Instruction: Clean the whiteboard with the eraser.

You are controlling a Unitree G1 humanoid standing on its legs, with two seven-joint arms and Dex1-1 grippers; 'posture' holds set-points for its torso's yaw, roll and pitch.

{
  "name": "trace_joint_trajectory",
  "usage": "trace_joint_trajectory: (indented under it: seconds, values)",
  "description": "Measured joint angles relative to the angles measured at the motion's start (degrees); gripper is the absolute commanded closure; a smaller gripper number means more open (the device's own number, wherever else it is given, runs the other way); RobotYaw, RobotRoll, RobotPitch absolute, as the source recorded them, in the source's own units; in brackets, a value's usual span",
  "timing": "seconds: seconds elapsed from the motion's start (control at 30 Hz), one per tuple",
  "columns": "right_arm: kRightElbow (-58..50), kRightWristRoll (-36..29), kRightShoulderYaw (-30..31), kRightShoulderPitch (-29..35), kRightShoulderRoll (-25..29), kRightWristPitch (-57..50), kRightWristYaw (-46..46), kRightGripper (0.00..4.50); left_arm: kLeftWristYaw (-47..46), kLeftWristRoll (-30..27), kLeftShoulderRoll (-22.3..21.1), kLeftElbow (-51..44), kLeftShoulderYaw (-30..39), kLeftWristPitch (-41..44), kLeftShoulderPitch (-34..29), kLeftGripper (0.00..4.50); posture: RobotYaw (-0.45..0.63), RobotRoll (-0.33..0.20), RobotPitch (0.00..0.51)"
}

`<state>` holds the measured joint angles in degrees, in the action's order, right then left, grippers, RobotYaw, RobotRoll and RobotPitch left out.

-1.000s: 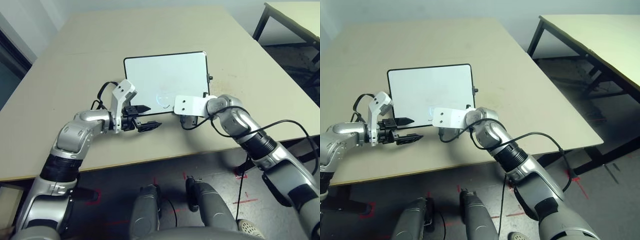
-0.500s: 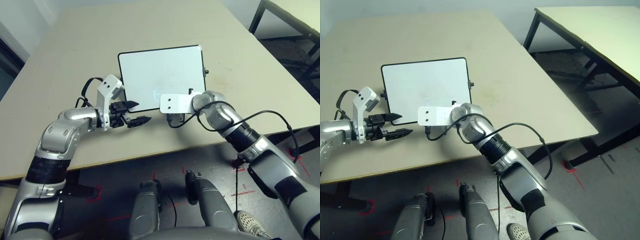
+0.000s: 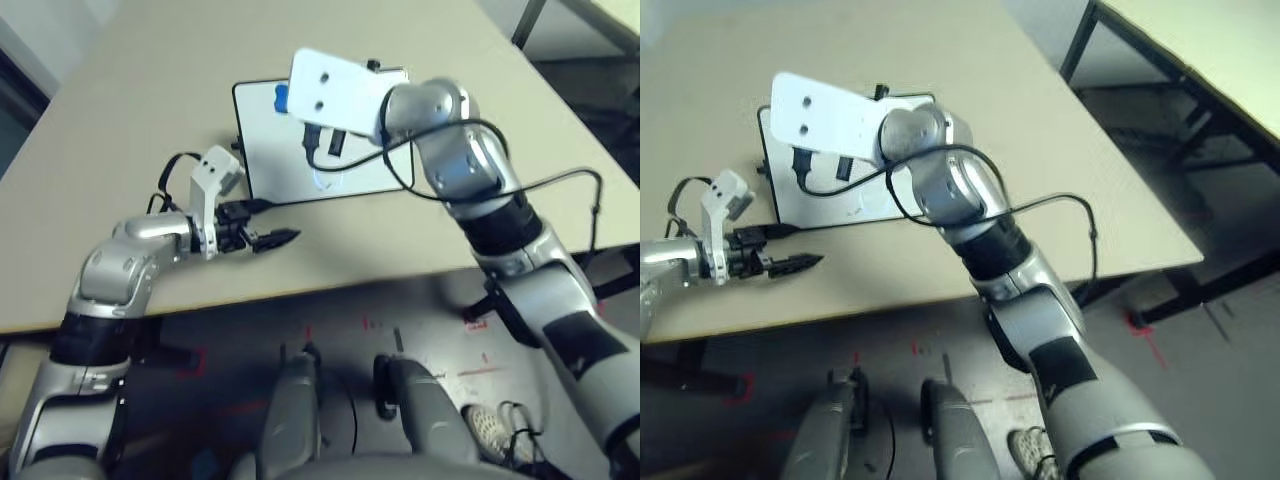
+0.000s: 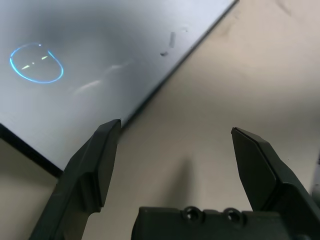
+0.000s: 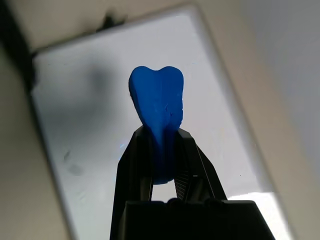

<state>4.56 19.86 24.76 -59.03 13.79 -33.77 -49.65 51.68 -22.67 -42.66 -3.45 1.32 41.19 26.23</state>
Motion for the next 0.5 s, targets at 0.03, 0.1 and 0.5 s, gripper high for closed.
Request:
trace_joint_trajectory:
  seconds: [0.03,0.1,0.5]
  values:
    - [-0.05,0.05,0.49,0.82,0.33,-0.40,-0.16,3.96,0.03,0.08,0.01,0.32,0.02,-0.26,0.35,0.00,-0.05,0.000,0.207]
    - [-0.74,0.30,1.37,1.91,1.32,-0.77,-0.56,3.96,0.78,-0.04,0.04,0.41,-0.10,-0.99,1.28,0.00,-0.05,0.000,0.206]
    - [-2.77,1.71,6.71,6.71,5.81,0.30,-2.99,3.96,0.97,0.18,-0.52,1.00,-0.08,-1.03,2.09,0.00,-0.03,0.000,0.205]
